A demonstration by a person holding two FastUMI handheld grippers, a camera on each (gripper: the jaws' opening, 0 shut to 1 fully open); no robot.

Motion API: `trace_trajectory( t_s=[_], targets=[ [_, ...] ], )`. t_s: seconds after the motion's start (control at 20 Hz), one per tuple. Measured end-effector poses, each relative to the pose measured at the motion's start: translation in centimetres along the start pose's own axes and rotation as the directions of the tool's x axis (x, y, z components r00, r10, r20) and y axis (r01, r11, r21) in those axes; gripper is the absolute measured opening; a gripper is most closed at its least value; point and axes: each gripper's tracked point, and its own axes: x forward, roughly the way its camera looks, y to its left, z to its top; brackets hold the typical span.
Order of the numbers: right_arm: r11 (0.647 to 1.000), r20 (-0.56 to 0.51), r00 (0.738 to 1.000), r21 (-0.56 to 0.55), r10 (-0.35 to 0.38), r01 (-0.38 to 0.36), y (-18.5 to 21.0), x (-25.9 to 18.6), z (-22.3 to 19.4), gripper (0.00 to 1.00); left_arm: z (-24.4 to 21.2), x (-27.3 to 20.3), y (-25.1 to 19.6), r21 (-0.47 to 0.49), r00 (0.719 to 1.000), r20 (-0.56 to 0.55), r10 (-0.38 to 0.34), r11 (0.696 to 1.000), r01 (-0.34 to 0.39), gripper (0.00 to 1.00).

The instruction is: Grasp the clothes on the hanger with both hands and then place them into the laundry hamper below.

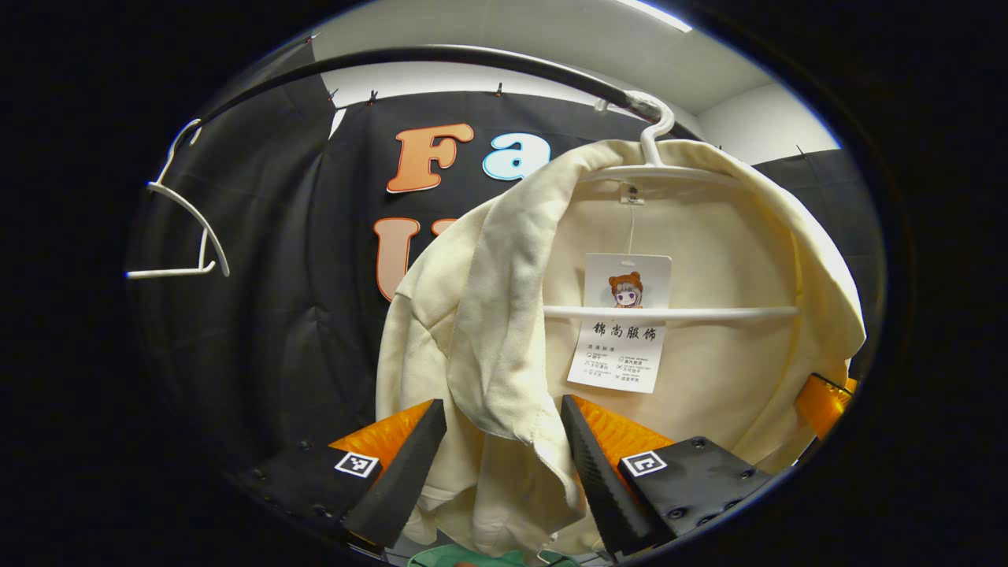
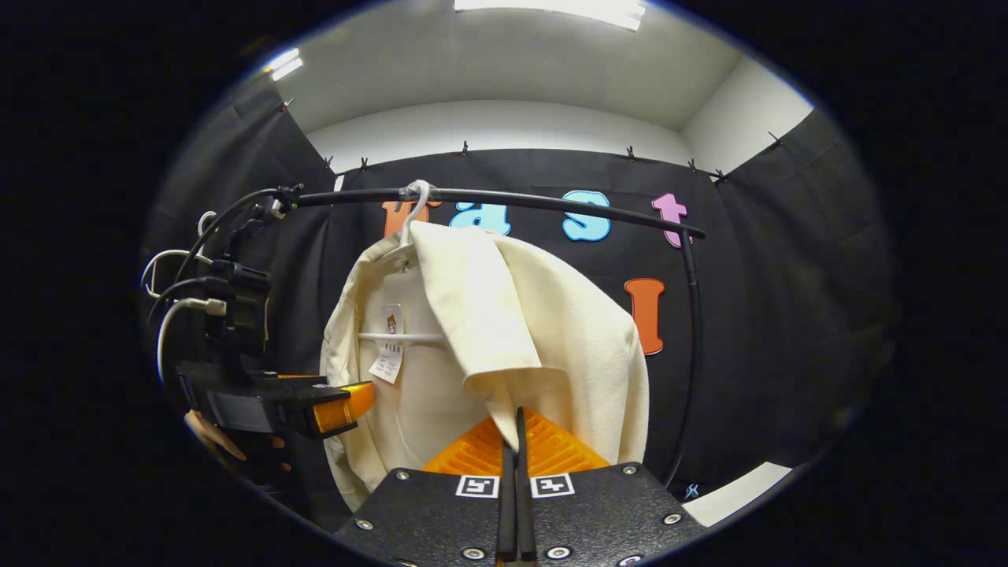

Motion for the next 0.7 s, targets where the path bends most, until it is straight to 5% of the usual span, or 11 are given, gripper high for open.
trace_trajectory(
  t_s=[0.1, 0.15, 0.3, 0.35, 0.45, 0.55, 0.7],
  targets=[
    [1.000, 0.003, 1.000, -0.007, 0.004, -0.003, 0.1, -0.1, 0.1, 0.00, -0.4, 0.2, 0.3, 0.007, 1.000, -0.011, 0.012, 1.000, -0.012, 0.81],
    [1.000, 0.004, 1.000, -0.010, 0.005, -0.005, 0.2, -0.1, 0.2, 0.00, -0.4, 0.4, 0.2, 0.005, 1.000, -0.012, 0.011, 1.000, -0.011, 0.63],
    [1.000, 0.003, 1.000, -0.015, 0.005, -0.005, 0.2, -0.4, 0.4, 0.00, -0.4, 0.7, -0.9, -0.059, 0.998, 0.002, -0.059, 0.997, 0.059, 0.43],
    [1.000, 0.003, 1.000, -0.017, 0.004, -0.004, 0.1, -0.4, 0.5, 0.00, -0.4, 0.5, -0.9, -0.082, 0.997, 0.002, -0.076, 0.994, 0.076, 0.26],
    [1.000, 0.004, 1.000, -0.020, 0.002, -0.002, 0.1, -0.6, 0.8, 0.00, -0.4, 0.4, -0.7, -0.091, 0.995, 0.000, -0.103, 0.991, 0.103, 0.23],
    [1.000, 0.008, 1.000, -0.021, -0.002, 0.003, 0.1, -0.9, 1.2, 0.00, -0.2, 0.0, 0.6, -0.064, 0.998, 0.002, -0.065, 0.996, 0.065, 0.08],
    [1.000, 0.018, 1.000, -0.026, -0.012, 0.012, -0.2, -0.9, 2.2, 0.00, 0.4, -0.7, 1.2, -0.046, 0.999, 0.010, -0.044, 0.998, 0.044, 0.08]
  ],
)
